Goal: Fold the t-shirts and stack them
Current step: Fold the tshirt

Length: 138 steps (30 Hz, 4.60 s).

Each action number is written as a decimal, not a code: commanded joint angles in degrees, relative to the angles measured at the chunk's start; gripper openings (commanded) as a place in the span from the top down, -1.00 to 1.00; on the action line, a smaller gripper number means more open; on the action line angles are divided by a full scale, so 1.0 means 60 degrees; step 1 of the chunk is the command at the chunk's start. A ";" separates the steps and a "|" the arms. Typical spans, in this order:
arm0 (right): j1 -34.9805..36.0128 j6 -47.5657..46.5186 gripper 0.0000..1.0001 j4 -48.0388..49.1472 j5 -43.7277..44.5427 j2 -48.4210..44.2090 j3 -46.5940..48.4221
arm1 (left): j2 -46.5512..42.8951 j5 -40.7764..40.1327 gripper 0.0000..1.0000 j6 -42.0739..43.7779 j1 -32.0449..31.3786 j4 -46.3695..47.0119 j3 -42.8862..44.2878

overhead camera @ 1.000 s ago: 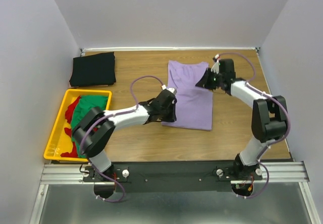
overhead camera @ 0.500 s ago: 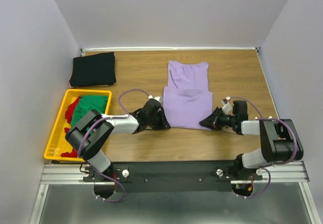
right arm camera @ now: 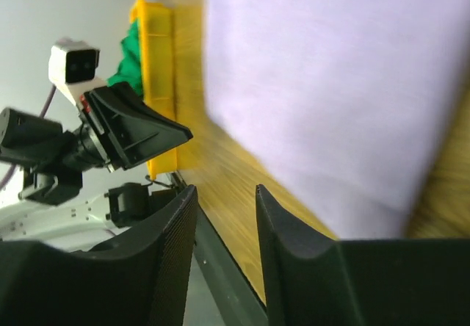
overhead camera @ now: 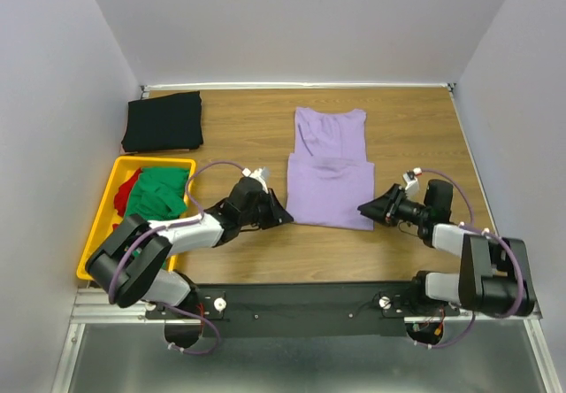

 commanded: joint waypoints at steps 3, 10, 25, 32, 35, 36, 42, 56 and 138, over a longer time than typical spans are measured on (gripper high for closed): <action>0.1074 0.1044 0.09 0.1424 0.0221 -0.1056 -0.0099 | -0.0444 -0.0224 0.66 0.0040 -0.0044 0.0693 0.0388; 0.3886 0.1706 0.06 0.3079 0.1847 0.0993 0.0720 | 0.1210 -0.0238 0.66 0.0275 -0.0293 0.0810 0.1253; 0.4181 0.2058 0.11 0.4359 0.2215 0.3899 0.1043 | 0.1800 -0.0121 0.68 -0.0210 0.0424 0.1646 0.0125; 0.2850 0.1795 0.10 0.3422 0.1703 0.3001 0.2520 | 0.2263 -0.0050 0.68 0.0888 0.1083 0.1661 0.1907; 0.2089 0.1677 0.10 0.3377 0.1482 0.3777 0.3443 | 0.3231 0.0171 0.68 0.1269 0.1449 0.1661 0.3169; 0.1970 0.1663 0.10 0.3377 0.1468 0.3982 0.3663 | 0.3509 0.0230 0.68 0.1300 0.1537 0.1646 0.3491; 0.1398 0.1575 0.10 0.3391 0.1643 0.5769 0.5261 | 0.5575 0.0494 0.68 0.1490 0.2226 0.0842 0.5704; 0.0739 0.1327 0.06 0.2738 0.1702 0.6389 0.5642 | 0.5933 0.0407 0.67 0.1461 0.2695 -0.0024 0.6411; 0.5543 -0.1472 0.99 -0.9133 1.0857 0.0820 0.3812 | 0.2677 -0.4326 -0.13 0.2340 -0.1729 -0.6411 0.5062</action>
